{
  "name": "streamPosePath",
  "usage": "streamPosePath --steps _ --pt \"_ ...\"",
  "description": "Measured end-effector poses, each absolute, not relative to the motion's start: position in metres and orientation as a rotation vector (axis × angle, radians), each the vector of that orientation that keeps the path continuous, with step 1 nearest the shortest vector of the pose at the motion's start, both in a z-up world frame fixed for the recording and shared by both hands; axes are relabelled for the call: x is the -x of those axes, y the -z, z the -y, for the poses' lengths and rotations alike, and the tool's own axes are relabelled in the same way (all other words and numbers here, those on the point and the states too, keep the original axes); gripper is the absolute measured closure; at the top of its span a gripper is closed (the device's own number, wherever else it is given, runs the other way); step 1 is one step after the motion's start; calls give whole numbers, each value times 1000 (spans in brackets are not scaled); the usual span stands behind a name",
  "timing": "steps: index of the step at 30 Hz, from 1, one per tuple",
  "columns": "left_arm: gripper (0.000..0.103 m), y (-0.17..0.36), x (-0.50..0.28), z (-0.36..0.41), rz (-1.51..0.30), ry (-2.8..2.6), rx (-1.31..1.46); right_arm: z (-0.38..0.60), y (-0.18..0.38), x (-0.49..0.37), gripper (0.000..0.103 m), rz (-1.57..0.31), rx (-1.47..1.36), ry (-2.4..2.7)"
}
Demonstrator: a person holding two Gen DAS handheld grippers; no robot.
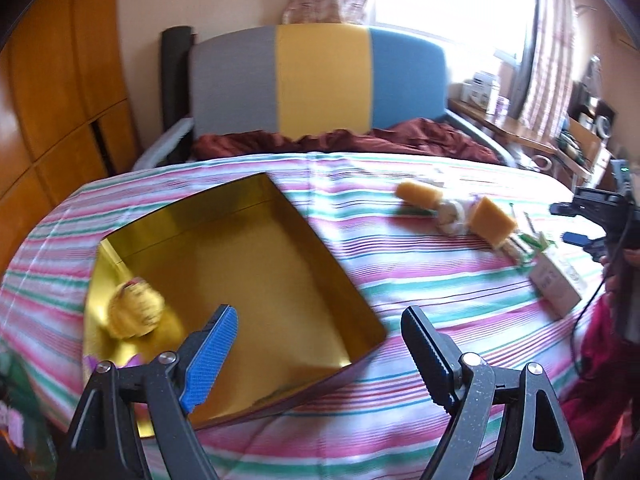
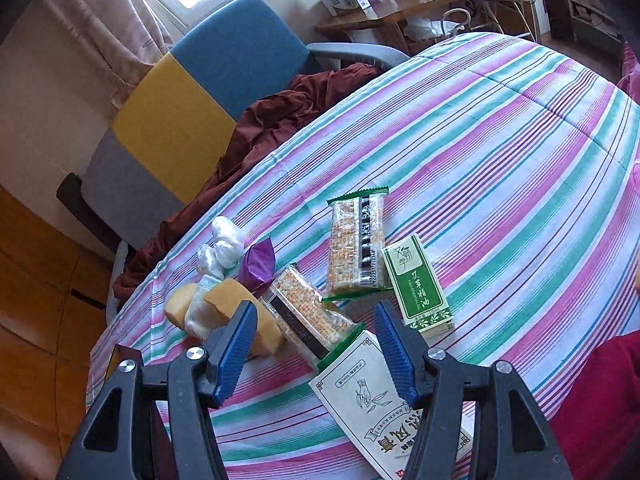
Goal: Organize objects
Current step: 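Reach to the yellow sponge and grasp it with the left gripper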
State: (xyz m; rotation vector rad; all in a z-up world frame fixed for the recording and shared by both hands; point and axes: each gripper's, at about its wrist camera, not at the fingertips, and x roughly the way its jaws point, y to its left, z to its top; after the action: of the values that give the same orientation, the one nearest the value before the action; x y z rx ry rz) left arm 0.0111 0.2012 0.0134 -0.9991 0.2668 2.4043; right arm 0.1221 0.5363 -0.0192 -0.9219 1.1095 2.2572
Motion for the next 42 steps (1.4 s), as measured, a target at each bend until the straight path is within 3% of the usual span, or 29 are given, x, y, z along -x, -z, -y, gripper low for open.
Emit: streamPosePath --steps 9,17,25,37,40,41,42 --pt "20 -18 7 -256 -150 -2254 1090 -554 26 -137 41 -1239 840 -2195" --pt "22 -19 44 -296 -92 -2212 1171 -552 23 -137 41 -1239 821 -2225" --pt "28 9 99 -341 79 -2123 1353 -547 24 -129 41 -1253 867 -2273" --pt "26 68 180 -395 382 -2060 1544 -541 30 -121 41 -1266 946 -2288" --pt "35 77 186 -404 399 -2048 1546 -541 33 -120 41 -1268 961 -2283" --pt "55 76 185 -408 381 -2036 1520 -541 33 -120 41 -1268 964 -2279" --pt "57 75 183 -410 377 -2010 1512 -541 34 -120 41 -1271 966 -2275"
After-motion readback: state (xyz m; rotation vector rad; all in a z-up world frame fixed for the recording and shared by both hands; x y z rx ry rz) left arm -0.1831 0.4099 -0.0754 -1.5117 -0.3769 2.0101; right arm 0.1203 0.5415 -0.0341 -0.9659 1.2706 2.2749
